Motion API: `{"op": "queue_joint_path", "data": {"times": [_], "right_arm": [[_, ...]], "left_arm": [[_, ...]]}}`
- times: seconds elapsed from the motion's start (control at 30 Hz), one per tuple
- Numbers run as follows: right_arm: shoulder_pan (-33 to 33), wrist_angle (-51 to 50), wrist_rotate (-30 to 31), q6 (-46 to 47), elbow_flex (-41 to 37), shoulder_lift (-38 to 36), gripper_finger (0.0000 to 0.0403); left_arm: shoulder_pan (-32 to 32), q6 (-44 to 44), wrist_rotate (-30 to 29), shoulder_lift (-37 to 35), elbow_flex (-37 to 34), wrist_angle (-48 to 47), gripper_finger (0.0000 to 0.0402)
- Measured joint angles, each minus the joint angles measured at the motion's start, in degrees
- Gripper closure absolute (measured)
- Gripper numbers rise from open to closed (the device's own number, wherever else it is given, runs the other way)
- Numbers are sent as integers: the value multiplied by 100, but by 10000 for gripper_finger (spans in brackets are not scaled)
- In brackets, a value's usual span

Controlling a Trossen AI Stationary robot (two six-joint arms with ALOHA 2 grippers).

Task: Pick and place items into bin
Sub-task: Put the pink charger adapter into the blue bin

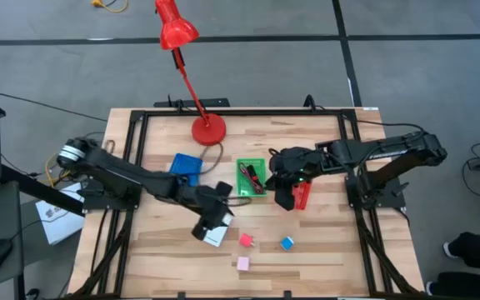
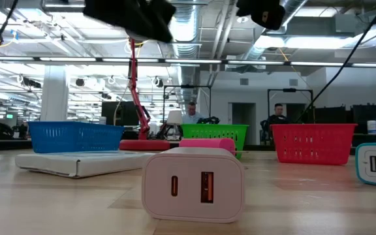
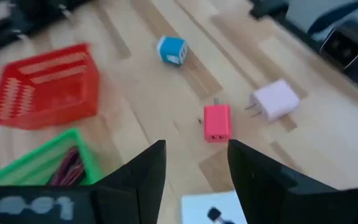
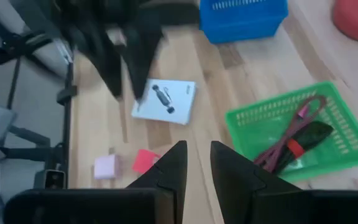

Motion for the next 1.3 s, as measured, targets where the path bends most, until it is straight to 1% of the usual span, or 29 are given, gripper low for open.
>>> {"op": "queue_joint_path", "data": {"times": [0.07, 0.13, 0.17, 0.27, 0.37, 0.5, 0.67, 0.8, 0.93, 1.0, 1.07, 1.13, 1.23, 1.3], "right_arm": [[0, -2, -2, 0, 0, 0, 337], [0, 0, -4, -1, 0, 0, 337], [0, 1, -6, 0, 0, 0, 337], [0, -44, -4, 1, -2, 0, 337], [0, -36, -13, 3, -2, 0, 337], [3, -36, -24, -21, -2, 0, 337], [13, -17, -41, -26, -2, 0, 337], [13, 8, -41, -37, -2, 0, 337], [13, 18, -44, -37, -2, 0, 337], [13, 21, -44, -37, -3, 1, 337], [13, 58, -44, -37, -7, 0, 337], [13, 54, -46, -37, -7, 0, 337], [13, 56, -47, -37, -7, 0, 337], [13, 55, -48, -37, -7, 0, 337]], "left_arm": [[1, 15, 3, 361, -5, 166, 239], [3, -3, 59, 726, -7, 582, 239], [4, -68, 159, 890, -1, 738, 239], [2, -120, 782, 1323, 141, 918, 233], [-18, -137, 1010, 1626, 258, 1174, 224], [-72, -168, 1053, 1839, 358, 1261, 209], [-123, -189, 817, 1832, 358, 1239, 185], [-109, -280, 997, 1847, 358, 1299, 168], [-116, -230, 988, 2030, 350, 1334, 152], [-101, -225, 1040, 2182, 369, 1521, 145], [-92, -257, 1068, 2356, 367, 1579, 140], [-84, -236, 914, 2494, 397, 1641, 138], [-60, -176, 723, 2477, 449, 1746, 138], [-24, -272, 786, 2468, 450, 1731, 138]]}}
